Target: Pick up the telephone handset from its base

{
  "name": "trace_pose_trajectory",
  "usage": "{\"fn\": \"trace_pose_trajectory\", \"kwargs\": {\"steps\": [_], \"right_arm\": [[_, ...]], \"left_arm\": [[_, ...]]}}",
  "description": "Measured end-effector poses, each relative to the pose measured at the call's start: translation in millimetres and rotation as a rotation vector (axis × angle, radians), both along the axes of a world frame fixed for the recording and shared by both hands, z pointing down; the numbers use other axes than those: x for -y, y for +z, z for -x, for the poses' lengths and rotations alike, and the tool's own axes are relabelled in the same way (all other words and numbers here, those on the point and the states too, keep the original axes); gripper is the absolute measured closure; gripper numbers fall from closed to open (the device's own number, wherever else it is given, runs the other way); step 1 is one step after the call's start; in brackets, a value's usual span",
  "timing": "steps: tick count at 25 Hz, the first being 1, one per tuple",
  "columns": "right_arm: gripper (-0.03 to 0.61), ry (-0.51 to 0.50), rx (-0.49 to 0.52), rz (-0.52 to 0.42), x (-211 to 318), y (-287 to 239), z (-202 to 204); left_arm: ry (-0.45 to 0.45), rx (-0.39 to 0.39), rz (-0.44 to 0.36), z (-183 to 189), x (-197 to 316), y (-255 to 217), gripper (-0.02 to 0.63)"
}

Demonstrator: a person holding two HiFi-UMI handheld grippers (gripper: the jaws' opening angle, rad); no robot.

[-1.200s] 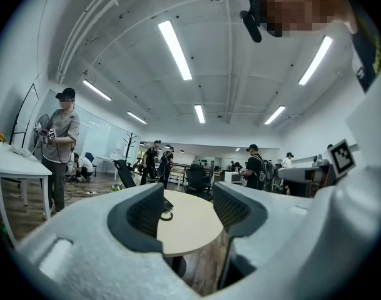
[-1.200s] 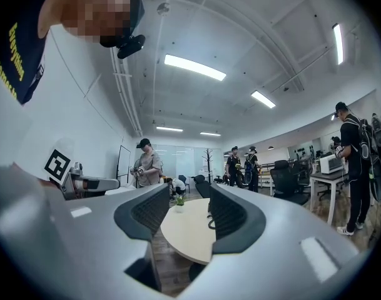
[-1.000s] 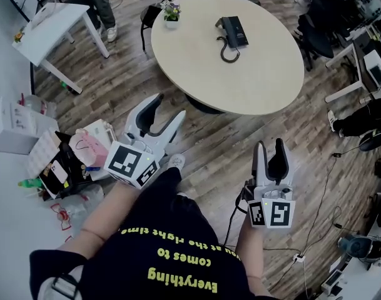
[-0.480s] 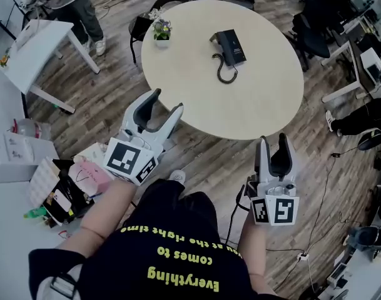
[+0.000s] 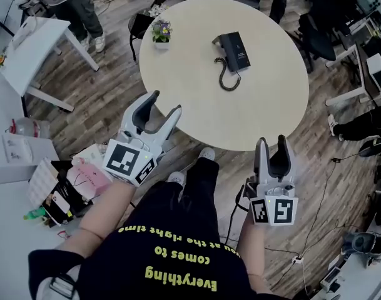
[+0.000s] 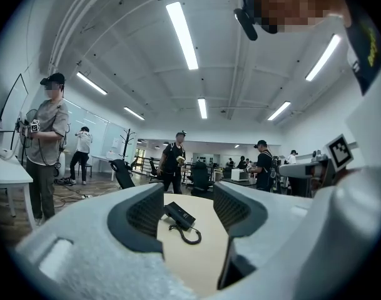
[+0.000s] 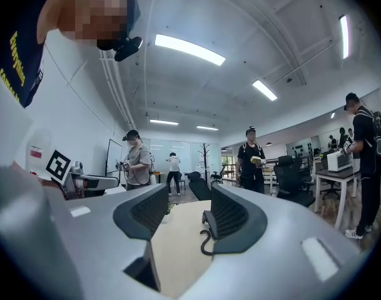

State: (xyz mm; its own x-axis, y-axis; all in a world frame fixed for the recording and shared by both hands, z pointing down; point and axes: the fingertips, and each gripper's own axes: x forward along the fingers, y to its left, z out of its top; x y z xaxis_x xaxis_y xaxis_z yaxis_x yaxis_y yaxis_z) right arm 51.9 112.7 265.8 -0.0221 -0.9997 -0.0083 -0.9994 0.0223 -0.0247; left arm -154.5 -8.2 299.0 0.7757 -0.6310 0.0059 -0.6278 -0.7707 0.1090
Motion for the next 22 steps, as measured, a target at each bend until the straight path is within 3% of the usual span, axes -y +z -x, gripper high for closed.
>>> {"fn": "trace_pose_trajectory", "kwargs": {"steps": [8,13,18,22], "right_arm": [[0.365,-0.076,-0.019,-0.009,70,-1,-42],[0.36,-0.124,-0.046,-0.038,111,-10,-77],[0.362,-0.16,-0.014,-0.052,141,-11,-115],[0.362,-0.18,-0.01,-0.047,159,-9,-137]], "left_arm": [[-0.06,0.011,-0.005,-41,50,-2,0.365],[-0.09,-0.053,-0.028,-75,84,-16,0.365],[-0.157,-0.015,-0.097,-105,110,-21,0.365],[-0.179,-0.017,-0.066,-123,122,-14,0.365]]}}
